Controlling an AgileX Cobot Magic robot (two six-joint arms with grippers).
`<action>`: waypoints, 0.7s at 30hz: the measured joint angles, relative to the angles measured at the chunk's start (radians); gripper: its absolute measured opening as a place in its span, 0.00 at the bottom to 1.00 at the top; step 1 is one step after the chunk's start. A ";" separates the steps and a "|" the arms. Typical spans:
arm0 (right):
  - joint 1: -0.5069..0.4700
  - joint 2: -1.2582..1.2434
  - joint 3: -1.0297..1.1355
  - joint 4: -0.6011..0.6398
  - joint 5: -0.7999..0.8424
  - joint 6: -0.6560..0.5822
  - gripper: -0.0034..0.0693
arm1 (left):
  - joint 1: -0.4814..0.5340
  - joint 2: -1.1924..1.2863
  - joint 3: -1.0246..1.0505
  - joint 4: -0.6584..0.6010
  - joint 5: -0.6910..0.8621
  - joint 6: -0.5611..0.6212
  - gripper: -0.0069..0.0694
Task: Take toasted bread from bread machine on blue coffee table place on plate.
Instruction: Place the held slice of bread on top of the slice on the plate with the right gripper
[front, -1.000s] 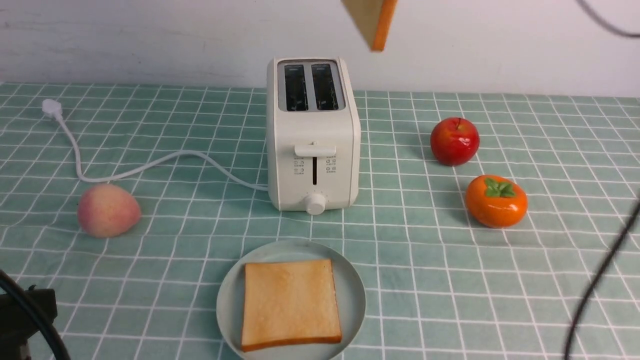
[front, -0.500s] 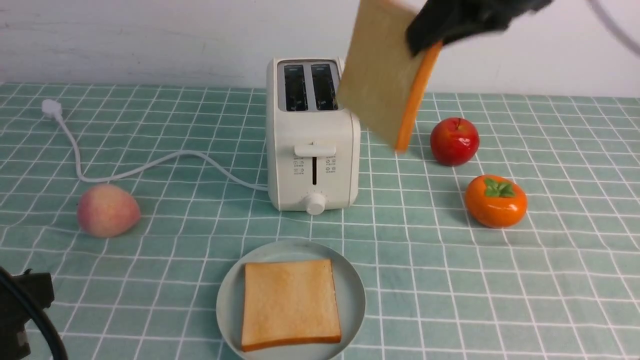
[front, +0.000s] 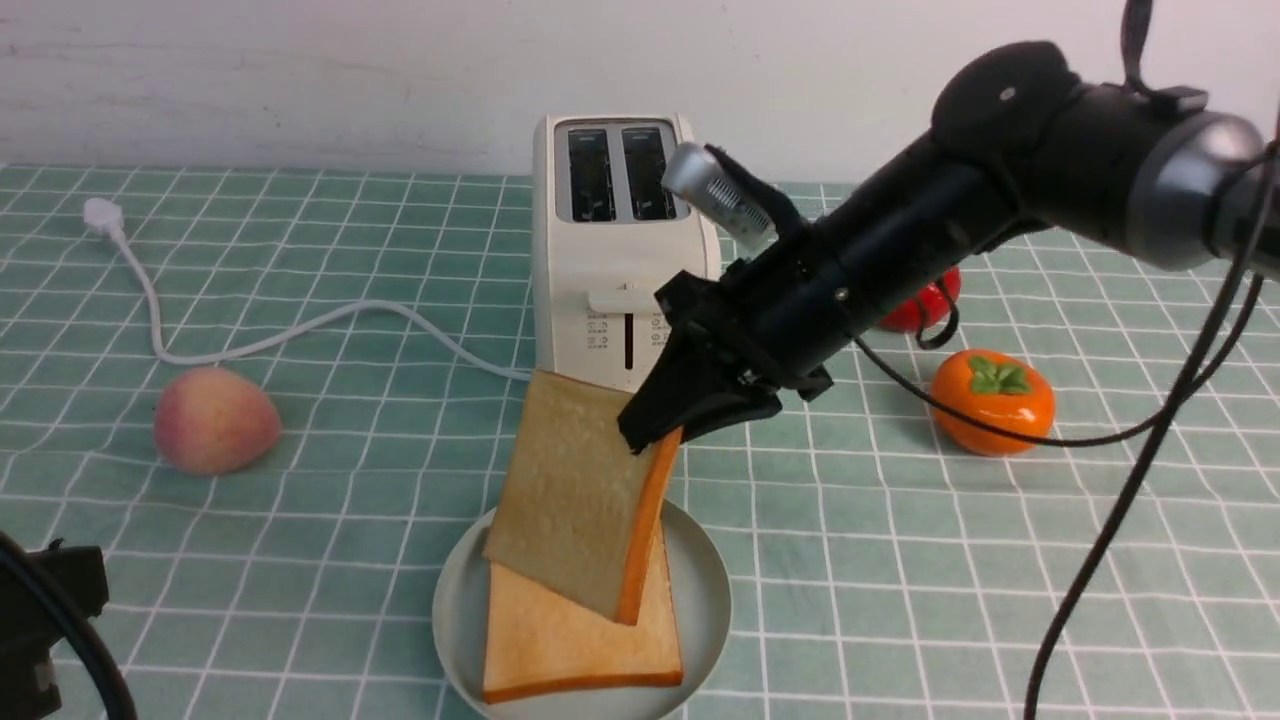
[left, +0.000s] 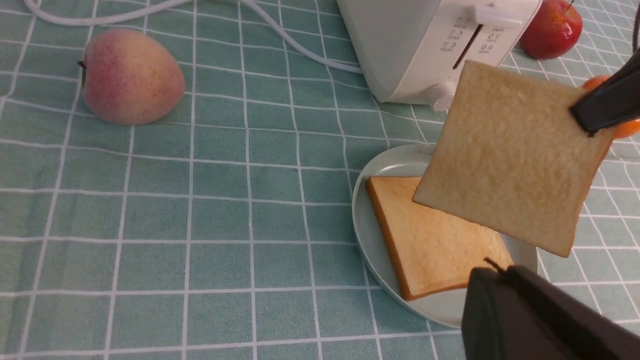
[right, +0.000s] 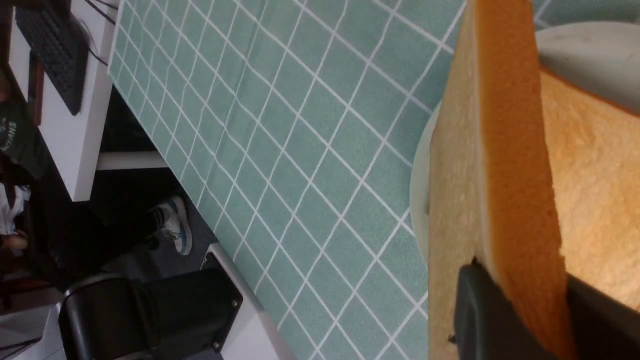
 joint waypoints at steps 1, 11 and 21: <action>0.007 0.023 0.000 0.001 0.000 0.003 0.21 | 0.000 0.000 0.000 0.000 0.006 0.000 0.07; 0.026 0.071 0.000 -0.051 -0.003 0.005 0.42 | 0.000 0.000 0.000 0.000 0.034 -0.001 0.07; 0.015 0.006 -0.049 -0.353 0.001 0.139 0.69 | 0.000 0.000 0.000 0.000 0.048 -0.001 0.07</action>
